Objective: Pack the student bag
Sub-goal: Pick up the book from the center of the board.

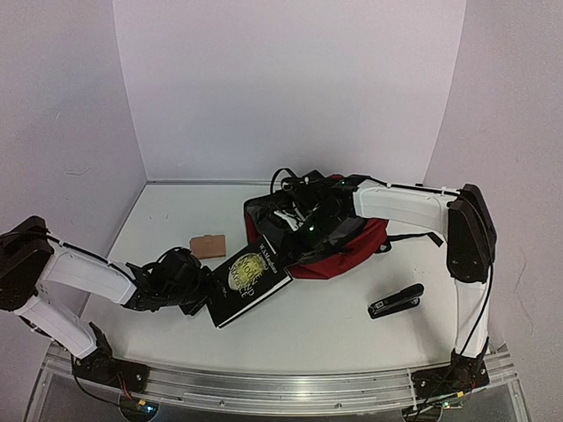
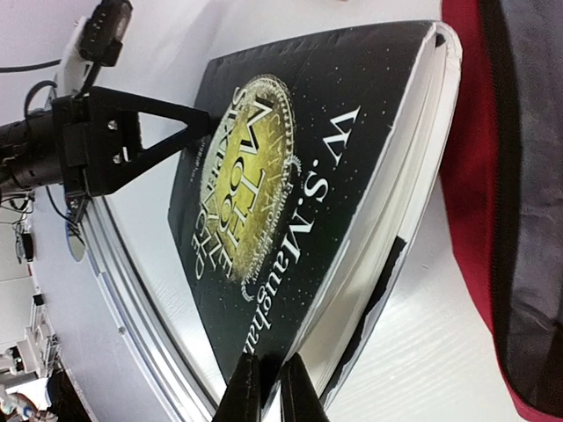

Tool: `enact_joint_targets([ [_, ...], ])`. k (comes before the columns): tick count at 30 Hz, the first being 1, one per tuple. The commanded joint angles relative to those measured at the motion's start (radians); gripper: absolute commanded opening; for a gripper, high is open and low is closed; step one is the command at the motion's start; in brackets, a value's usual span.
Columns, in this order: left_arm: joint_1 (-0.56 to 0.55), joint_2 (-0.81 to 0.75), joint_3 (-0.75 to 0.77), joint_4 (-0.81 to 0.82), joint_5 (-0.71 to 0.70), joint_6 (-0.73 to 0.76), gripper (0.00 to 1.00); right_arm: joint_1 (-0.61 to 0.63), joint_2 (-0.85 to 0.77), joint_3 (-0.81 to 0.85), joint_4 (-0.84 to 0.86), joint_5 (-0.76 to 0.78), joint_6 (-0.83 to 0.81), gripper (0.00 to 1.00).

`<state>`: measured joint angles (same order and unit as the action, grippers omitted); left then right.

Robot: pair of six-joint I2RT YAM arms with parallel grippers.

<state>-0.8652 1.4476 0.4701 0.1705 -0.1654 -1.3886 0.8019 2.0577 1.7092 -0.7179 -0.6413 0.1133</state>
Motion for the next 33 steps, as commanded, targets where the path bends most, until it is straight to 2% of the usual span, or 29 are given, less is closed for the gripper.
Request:
enact_joint_targets([
  [1,-0.017,0.104,0.142,0.033,0.108,0.117,0.7,0.039,-0.031,0.042,0.103,0.011,-0.077,0.0],
  [5,-0.016,0.202,0.293,0.014,0.112,0.195,0.71,-0.027,0.002,0.066,0.095,0.08,-0.096,0.0],
  [10,-0.012,0.304,0.351,0.059,0.137,0.186,0.73,-0.113,0.062,0.121,0.097,0.122,-0.101,0.04],
  [12,-0.006,0.326,0.337,0.108,0.154,0.161,0.74,-0.138,0.089,0.143,0.095,0.127,-0.101,0.16],
  [16,0.015,0.343,0.274,0.196,0.188,0.109,0.77,-0.166,0.115,0.151,0.094,0.109,-0.097,0.57],
  [19,0.027,0.354,0.248,0.235,0.211,0.094,0.77,-0.177,0.135,0.152,0.091,0.107,-0.104,0.7],
  [23,0.032,0.366,0.24,0.251,0.227,0.092,0.78,-0.188,0.169,0.166,0.078,0.116,-0.105,0.74],
  [26,0.032,0.364,0.222,0.283,0.232,0.077,0.83,-0.194,0.182,0.167,0.069,0.124,-0.117,0.74],
  [33,0.033,0.295,0.016,0.563,0.175,0.021,0.86,-0.194,0.192,0.135,0.064,0.195,-0.158,0.67],
])
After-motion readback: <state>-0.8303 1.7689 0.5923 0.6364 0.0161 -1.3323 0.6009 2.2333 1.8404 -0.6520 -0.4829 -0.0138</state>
